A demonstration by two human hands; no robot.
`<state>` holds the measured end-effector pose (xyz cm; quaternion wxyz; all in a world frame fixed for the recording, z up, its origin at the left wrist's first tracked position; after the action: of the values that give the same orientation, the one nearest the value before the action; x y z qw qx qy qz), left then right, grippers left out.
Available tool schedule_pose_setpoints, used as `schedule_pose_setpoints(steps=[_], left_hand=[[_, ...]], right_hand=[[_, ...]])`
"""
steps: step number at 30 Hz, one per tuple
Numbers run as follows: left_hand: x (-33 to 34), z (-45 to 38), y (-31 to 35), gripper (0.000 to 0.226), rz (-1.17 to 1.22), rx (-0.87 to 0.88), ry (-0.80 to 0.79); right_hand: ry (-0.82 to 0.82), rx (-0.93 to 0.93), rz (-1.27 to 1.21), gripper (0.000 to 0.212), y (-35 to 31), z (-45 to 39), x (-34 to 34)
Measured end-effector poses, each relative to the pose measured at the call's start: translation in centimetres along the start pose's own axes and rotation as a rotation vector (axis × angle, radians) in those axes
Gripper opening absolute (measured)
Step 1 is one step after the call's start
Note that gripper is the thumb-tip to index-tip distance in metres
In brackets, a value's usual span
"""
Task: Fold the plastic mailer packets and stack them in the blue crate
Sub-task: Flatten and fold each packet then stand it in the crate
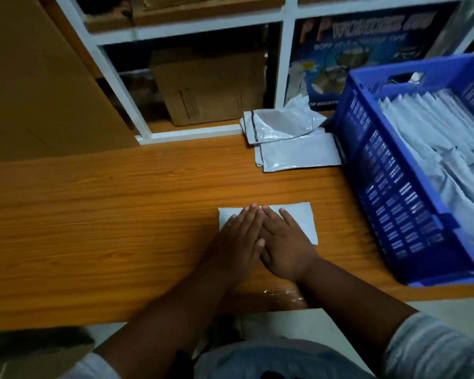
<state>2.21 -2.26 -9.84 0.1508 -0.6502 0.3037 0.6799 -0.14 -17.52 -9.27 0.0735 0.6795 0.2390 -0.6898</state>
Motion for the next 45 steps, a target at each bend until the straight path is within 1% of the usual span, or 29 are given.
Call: schedule_pose_setpoints(steps=[2, 4, 8, 11, 13, 15, 17, 18, 19, 21, 23, 24, 25, 28, 34, 38, 42, 44, 45], left_hand=[[-0.4, 0.4, -0.2, 0.069, -0.071, 0.013, 0.023], [-0.3, 0.6, -0.7, 0.07, -0.101, -0.019, 0.021], [0.3, 1.8, -2.6, 0.076, -0.113, -0.117, -0.016], [0.5, 2.7, -4.4, 0.08, -0.106, -0.172, -0.039], [0.5, 3.5, -5.5, 0.083, -0.11, -0.214, -0.061], [0.2, 4.0, -6.0, 0.086, -0.119, -0.274, -0.11], [-0.9, 3.7, -5.4, 0.083, -0.094, -0.358, -0.092], [-1.7, 3.1, -4.7, 0.077, -0.088, -0.378, -0.066], [-2.4, 2.3, -3.6, 0.072, -0.09, -0.363, -0.04], [-2.5, 0.3, -1.4, 0.069, -0.07, -0.24, -0.007], [-1.9, -1.4, 0.1, 0.074, -0.011, -0.164, -0.041], [-1.4, -1.7, 0.3, 0.077, 0.001, -0.164, -0.066], [-0.9, -1.6, 0.2, 0.077, -0.007, -0.17, -0.08], [-0.1, -0.1, -1.0, 0.069, -0.103, -0.133, -0.044], [-0.1, 1.2, -3.0, 0.073, -0.139, -0.129, -0.013], [-0.5, 2.8, -4.7, 0.079, -0.122, -0.201, 0.002], [-0.8, 4.6, -7.2, 0.092, -0.126, -0.288, -0.036], [-1.2, 5.0, -8.2, 0.095, -0.126, -0.286, -0.065], [-1.6, 5.0, -8.5, 0.095, -0.13, -0.274, -0.083]], right_hand=[[-0.03, 0.039, 0.032, 0.07, 0.1, 0.2, 0.1], [-0.062, 0.091, 0.053, 0.072, 0.1, 0.2, 0.4], [-0.106, 0.285, 0.079, 0.092, 2.3, 1.8, -0.1], [-0.135, 0.391, 0.072, 0.086, 5.4, 4.3, -1.0], [-0.183, 0.434, 0.076, 0.082, 7.0, 5.5, -1.6], [-0.229, 0.501, 0.029, 0.082, 7.6, 6.1, -2.4], [-0.186, 0.551, -0.017, 0.08, 7.2, 5.6, -3.4], [-0.141, 0.537, -0.003, 0.077, 6.4, 4.9, -4.0], [-0.092, 0.482, 0.027, 0.074, 5.2, 3.8, -4.3], [-0.053, 0.298, 0.064, 0.069, 2.2, 1.3, -3.9], [-0.105, 0.126, 0.084, 0.07, -0.2, -0.7, -2.2], [-0.137, 0.094, 0.097, 0.072, -0.7, -1.2, -1.3], [-0.146, 0.094, 0.109, 0.071, -0.7, -1.3, -0.7], [-0.123, 0.117, 0.133, 0.067, 0.2, -0.2, -0.2], [-0.139, 0.247, 0.127, 0.082, 2.3, 1.4, -0.2], [-0.158, 0.316, 0.075, 0.084, 4.2, 2.9, -1.1], [-0.277, 0.378, 0.067, 0.081, 5.8, 3.4, -2.1], [-0.248, 0.386, 0.131, 0.081, 5.3, 2.0, -3.6], [-0.221, 0.343, 0.163, 0.083, 4.6, 0.8, -4.4]])
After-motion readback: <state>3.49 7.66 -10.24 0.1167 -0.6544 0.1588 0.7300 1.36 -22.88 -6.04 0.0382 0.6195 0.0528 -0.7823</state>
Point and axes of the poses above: each hand's wrist, its own z-axis away from the middle knuckle, its own x-axis out of the palm, y = z × x, the point moved 4 cm from there along -z, towards the middle knuckle, and after that the axes turned 2 degrees about -x, right-handed, at the moved point
